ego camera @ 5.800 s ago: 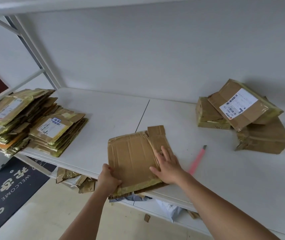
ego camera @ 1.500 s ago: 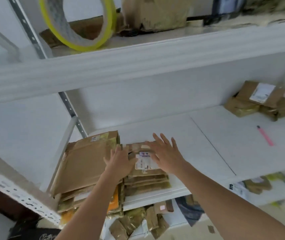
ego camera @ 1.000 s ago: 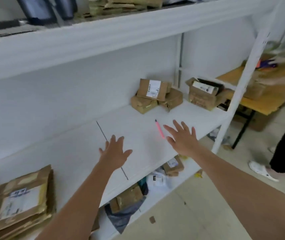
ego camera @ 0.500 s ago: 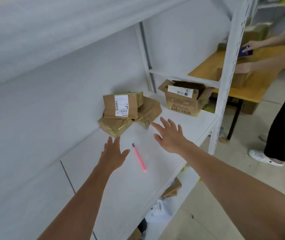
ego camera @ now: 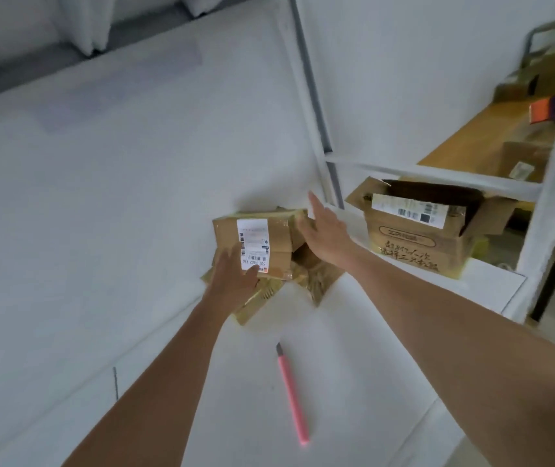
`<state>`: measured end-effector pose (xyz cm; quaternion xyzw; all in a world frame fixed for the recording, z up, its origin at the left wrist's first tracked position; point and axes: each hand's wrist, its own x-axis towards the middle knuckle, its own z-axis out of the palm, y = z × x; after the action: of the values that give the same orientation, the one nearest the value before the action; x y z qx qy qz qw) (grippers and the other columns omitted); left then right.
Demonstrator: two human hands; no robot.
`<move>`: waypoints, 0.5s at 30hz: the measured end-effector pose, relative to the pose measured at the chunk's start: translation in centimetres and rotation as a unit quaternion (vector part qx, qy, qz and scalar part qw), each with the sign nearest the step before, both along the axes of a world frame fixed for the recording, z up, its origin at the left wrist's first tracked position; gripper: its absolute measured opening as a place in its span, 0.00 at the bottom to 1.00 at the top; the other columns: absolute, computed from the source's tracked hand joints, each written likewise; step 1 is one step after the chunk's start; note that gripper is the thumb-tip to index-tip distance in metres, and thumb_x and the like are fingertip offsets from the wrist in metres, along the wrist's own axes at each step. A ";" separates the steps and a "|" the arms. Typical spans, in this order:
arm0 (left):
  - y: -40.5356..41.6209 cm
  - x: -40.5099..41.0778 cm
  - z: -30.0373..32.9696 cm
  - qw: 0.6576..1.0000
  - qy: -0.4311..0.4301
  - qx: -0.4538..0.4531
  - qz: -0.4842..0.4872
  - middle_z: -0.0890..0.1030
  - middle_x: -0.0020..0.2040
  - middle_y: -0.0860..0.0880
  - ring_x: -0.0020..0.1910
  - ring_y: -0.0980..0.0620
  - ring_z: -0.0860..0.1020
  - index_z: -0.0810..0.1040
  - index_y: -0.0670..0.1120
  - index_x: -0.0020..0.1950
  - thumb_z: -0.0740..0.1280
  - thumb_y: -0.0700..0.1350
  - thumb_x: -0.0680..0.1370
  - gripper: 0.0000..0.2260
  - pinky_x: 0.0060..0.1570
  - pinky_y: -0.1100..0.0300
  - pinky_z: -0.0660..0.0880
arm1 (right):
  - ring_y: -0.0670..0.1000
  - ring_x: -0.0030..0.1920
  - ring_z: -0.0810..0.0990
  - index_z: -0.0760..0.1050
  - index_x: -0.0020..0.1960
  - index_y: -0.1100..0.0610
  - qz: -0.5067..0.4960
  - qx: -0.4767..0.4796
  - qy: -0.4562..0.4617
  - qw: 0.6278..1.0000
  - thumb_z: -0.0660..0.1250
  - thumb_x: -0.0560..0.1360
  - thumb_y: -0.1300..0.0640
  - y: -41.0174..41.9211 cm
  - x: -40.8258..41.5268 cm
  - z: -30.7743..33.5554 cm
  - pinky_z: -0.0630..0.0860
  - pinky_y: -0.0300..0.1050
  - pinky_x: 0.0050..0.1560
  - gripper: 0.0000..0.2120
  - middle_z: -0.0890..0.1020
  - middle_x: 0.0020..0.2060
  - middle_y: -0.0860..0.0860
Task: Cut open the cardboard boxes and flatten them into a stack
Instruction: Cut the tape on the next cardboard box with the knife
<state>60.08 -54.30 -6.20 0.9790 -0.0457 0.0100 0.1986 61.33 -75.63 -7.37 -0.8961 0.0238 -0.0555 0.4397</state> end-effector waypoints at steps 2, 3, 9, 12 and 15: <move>-1.2 -0.1 0.3 0.999 -0.013 -0.023 0.017 0.68 0.74 0.47 0.73 0.45 0.66 0.61 0.48 0.78 0.62 0.50 0.81 0.26 0.69 0.51 0.66 | 0.63 0.76 0.60 0.40 0.79 0.44 -0.025 0.089 0.007 0.996 0.42 0.78 0.31 -0.5 2.0 -0.3 0.58 0.67 0.73 0.34 0.58 0.78 0.56; -1.7 0.1 0.1 0.999 -0.010 -0.040 0.029 0.67 0.75 0.47 0.73 0.46 0.66 0.59 0.48 0.79 0.61 0.50 0.82 0.26 0.67 0.56 0.65 | 0.62 0.77 0.58 0.41 0.80 0.46 -0.029 0.117 0.009 0.993 0.45 0.80 0.34 -0.7 2.7 -0.5 0.57 0.66 0.74 0.33 0.56 0.79 0.56; -4.3 0.4 -0.6 0.985 0.014 -0.151 0.082 0.64 0.77 0.44 0.74 0.45 0.65 0.56 0.45 0.80 0.55 0.54 0.84 0.26 0.67 0.56 0.63 | 0.59 0.78 0.57 0.39 0.80 0.46 0.042 0.174 0.067 0.982 0.56 0.81 0.39 -1.9 5.3 -2.8 0.56 0.62 0.76 0.36 0.54 0.80 0.52; -4.6 0.3 -1.0 0.970 0.021 -0.205 0.127 0.76 0.64 0.43 0.62 0.44 0.76 0.69 0.46 0.71 0.50 0.56 0.85 0.21 0.64 0.49 0.71 | 0.58 0.77 0.59 0.42 0.79 0.42 0.067 0.208 0.101 0.971 0.57 0.77 0.36 -2.2 5.6 -3.2 0.57 0.63 0.75 0.37 0.58 0.79 0.50; -4.9 0.3 -0.4 0.936 0.033 -0.314 0.158 0.76 0.57 0.46 0.57 0.48 0.75 0.73 0.47 0.61 0.48 0.59 0.84 0.22 0.61 0.52 0.71 | 0.57 0.76 0.62 0.50 0.80 0.46 0.092 0.203 0.095 0.970 0.53 0.76 0.30 -2.3 4.8 -2.3 0.61 0.60 0.73 0.38 0.62 0.77 0.50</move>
<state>60.36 -59.22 -6.60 0.8609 0.1213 0.0229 0.4935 66.11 -77.93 -9.70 -0.7874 -0.0069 0.0764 0.6117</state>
